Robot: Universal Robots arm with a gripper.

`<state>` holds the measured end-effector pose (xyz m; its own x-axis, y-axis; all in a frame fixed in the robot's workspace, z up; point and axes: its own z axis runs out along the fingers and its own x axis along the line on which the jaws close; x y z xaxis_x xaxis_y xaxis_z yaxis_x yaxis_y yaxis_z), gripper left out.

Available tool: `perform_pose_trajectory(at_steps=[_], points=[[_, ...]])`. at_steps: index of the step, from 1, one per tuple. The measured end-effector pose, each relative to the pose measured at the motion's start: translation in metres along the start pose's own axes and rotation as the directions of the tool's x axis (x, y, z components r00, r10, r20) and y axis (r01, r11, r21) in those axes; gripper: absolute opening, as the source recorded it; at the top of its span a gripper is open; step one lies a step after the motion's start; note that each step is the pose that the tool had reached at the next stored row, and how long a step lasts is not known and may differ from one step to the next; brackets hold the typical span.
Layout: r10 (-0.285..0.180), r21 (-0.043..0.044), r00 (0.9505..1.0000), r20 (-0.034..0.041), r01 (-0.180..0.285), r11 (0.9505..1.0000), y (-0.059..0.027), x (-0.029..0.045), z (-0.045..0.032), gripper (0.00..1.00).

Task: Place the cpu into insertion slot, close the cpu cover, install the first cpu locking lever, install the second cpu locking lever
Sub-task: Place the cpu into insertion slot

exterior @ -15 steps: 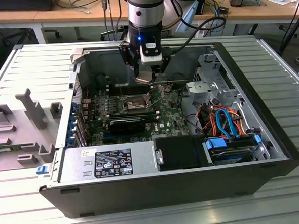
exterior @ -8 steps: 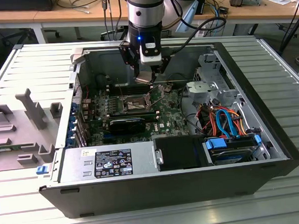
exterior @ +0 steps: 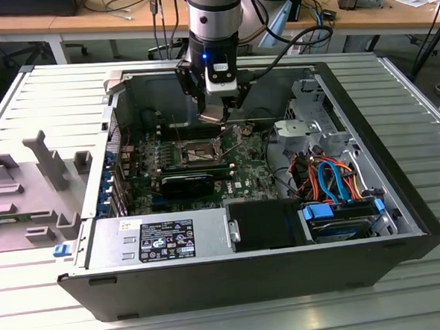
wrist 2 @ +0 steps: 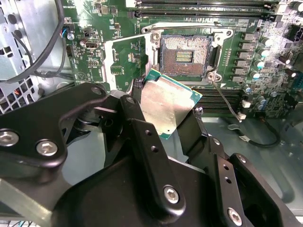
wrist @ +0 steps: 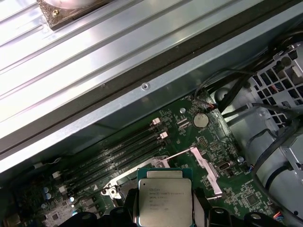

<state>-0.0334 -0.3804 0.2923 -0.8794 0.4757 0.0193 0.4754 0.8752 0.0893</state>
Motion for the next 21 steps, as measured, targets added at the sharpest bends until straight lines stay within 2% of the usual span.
perform_pose_trajectory(at_steps=[21], points=[[0.031,-0.0006,0.9995,0.0027,-0.031,0.9995,0.0,0.0,0.0003,0.55]])
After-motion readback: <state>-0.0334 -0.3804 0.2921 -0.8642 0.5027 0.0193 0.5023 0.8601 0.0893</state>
